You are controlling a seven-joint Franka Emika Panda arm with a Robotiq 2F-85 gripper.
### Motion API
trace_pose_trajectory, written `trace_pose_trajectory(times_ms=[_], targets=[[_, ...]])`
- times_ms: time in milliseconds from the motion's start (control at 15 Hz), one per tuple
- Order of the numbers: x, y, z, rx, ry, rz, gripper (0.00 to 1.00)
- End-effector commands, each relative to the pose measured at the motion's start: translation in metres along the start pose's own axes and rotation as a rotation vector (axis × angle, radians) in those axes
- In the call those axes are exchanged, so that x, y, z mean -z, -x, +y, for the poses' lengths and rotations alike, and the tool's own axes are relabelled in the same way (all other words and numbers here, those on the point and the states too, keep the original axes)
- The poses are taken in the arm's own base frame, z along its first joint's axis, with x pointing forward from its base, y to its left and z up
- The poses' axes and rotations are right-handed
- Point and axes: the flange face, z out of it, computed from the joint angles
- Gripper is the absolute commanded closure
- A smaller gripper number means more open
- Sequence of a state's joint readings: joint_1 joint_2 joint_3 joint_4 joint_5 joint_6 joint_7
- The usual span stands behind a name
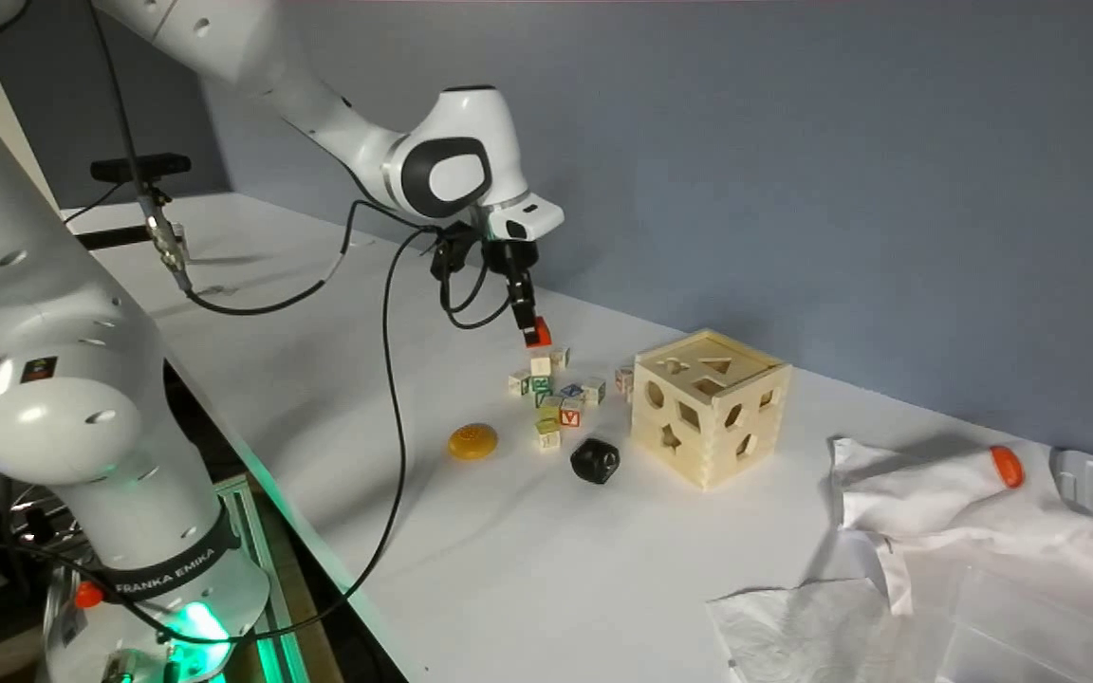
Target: Put the orange block on the stack
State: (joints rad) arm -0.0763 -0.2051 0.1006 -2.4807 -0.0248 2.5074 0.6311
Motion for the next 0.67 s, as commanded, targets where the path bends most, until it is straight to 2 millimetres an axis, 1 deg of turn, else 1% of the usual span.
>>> trace_pose_trajectory(times_ms=[0, 333, 400, 467, 533, 600], targets=[[-0.0012, -0.0066, 0.0031, -0.009, 0.035, -0.003, 0.81], [-0.0037, -0.0067, 0.0053, -0.012, 0.044, -0.010, 0.81], [-0.0038, -0.0067, 0.0053, -0.012, 0.044, -0.011, 0.71], [-0.0034, -0.0063, 0.0049, -0.015, 0.045, -0.016, 0.31], [-0.0032, -0.0059, 0.0050, -0.015, 0.047, -0.017, 0.30], [-0.0028, -0.0053, 0.0047, -0.015, 0.048, -0.021, 0.25]])
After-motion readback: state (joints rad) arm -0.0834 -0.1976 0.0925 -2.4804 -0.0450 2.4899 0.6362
